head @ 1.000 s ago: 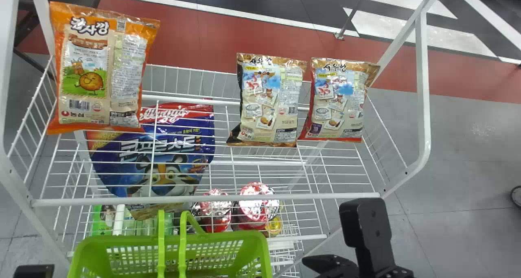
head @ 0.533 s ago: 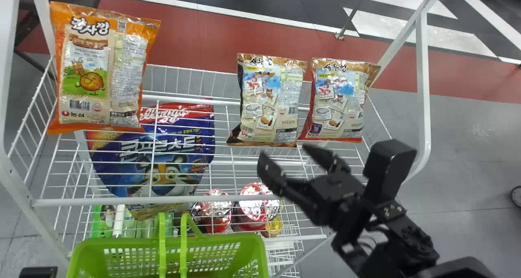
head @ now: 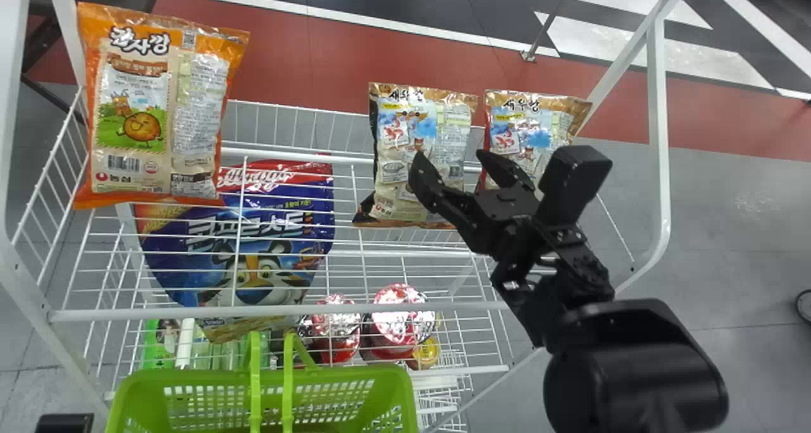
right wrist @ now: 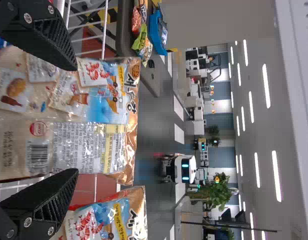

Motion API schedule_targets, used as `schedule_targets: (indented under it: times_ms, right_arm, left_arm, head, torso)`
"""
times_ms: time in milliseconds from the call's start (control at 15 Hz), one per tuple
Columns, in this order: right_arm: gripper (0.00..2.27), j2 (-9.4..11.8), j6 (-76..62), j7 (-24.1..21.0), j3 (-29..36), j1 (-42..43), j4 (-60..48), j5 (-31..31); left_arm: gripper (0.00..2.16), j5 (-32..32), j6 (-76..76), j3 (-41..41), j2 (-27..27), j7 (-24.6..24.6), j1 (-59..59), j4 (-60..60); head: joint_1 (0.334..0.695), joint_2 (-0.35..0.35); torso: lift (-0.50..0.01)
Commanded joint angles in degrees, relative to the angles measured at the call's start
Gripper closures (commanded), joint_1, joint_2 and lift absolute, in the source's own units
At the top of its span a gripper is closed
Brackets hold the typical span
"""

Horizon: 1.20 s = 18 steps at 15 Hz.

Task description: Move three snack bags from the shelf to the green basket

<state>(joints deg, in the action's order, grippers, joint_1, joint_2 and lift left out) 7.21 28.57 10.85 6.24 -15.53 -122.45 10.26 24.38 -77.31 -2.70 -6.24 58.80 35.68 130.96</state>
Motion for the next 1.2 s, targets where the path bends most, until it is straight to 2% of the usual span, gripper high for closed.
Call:
schedule_targets:
  times_ms: [0,133,200,267,333,400,467,800,1133]
  right_arm:
    - [0.09,0.09,4.26,0.76,-0.35,3.93,3.71,-0.42]
    - [0.15,0.18,9.18,3.3,-0.71,6.74,6.34,-0.68]
    - [0.3,0.18,11.29,5.33,-0.71,7.71,7.05,-0.95]
    - [0.77,0.18,13.75,8.75,-0.79,8.59,7.31,-1.65]
    - [1.7,0.26,17.09,10.6,-0.71,8.77,7.14,-1.83]
    - [2.1,0.18,18.67,11.39,-0.53,8.5,6.17,-1.83]
    - [2.23,0.18,18.5,11.65,-0.53,7.62,4.15,-1.91]
    - [2.24,0.18,19.02,11.39,1.93,-0.46,-8.33,-1.56]
    - [2.24,0.0,31.5,11.92,8.26,-9.43,-26.44,1.25]
  left_arm:
    - [1.95,-0.03,0.0,0.24,0.09,0.0,0.0,0.0]
    - [1.95,-0.03,0.0,0.24,0.0,0.0,-0.26,-0.17]
    - [1.95,-0.03,0.0,0.24,0.09,0.09,-0.35,-0.35]
    - [1.95,0.06,0.0,0.24,0.09,0.0,-0.44,-0.53]
    - [1.95,0.06,0.0,0.24,0.09,0.0,-0.44,-0.53]
    - [1.95,0.06,-0.17,0.24,0.09,-0.09,-0.44,-0.61]
    - [1.95,0.06,-0.17,0.24,0.09,-0.09,-0.44,-0.61]
    - [1.95,0.23,-0.17,0.15,0.09,-0.18,-0.44,-0.26]
    - [1.95,0.23,-0.17,0.15,0.0,-0.18,-0.44,0.09]
  head:
    - [0.695,-0.35]
    - [0.695,-0.35]
    - [0.695,-0.35]
    - [0.695,-0.35]
    - [0.695,-0.35]
    - [0.695,-0.35]
    - [0.695,-0.35]
    - [0.695,-0.35]
    - [0.695,-0.35]
  torso:
    - [-0.048]
    - [-0.048]
    - [-0.048]
    - [-0.048]
    - [-0.048]
    - [-0.048]
    - [-0.048]
    - [-0.048]
    - [-0.048]
